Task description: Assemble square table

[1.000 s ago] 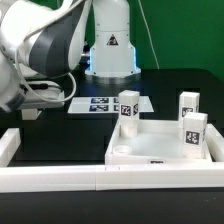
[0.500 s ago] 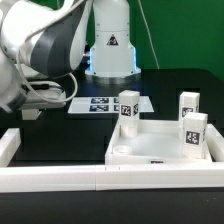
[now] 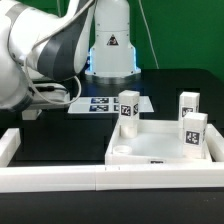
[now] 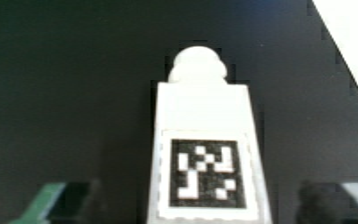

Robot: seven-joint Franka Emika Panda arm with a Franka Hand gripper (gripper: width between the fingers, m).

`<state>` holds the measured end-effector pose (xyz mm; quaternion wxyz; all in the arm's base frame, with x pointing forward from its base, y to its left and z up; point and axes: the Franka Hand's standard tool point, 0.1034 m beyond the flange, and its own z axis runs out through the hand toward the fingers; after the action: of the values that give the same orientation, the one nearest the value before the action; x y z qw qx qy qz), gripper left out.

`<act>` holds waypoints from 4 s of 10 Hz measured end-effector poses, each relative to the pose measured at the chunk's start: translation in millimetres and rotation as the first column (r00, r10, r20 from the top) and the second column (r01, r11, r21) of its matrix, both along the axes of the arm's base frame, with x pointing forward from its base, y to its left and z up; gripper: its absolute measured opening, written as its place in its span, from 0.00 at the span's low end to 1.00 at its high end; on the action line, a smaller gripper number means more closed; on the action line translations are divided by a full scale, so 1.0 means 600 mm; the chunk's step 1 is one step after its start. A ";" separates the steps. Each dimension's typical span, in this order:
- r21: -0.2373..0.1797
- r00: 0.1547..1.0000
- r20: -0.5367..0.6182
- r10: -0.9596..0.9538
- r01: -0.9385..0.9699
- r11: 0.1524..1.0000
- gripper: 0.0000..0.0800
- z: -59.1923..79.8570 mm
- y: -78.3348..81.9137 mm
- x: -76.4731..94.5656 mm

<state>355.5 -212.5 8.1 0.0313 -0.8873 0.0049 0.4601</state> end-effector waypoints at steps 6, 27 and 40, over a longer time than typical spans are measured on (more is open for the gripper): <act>0.000 1.000 -0.001 -0.001 0.001 1.000 0.36 0.000 -0.001 -0.001; -0.110 0.470 0.880 0.064 0.072 0.991 0.36 0.201 0.231 0.281; -0.110 0.122 0.988 0.094 0.137 0.984 0.36 0.182 0.341 0.416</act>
Offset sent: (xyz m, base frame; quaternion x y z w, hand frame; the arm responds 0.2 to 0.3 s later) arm 0.0000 0.0000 0.0000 0.0000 0.0000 0.0000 1.0000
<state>605.3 -7.8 117.2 -0.0440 -0.9675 0.0358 -0.2463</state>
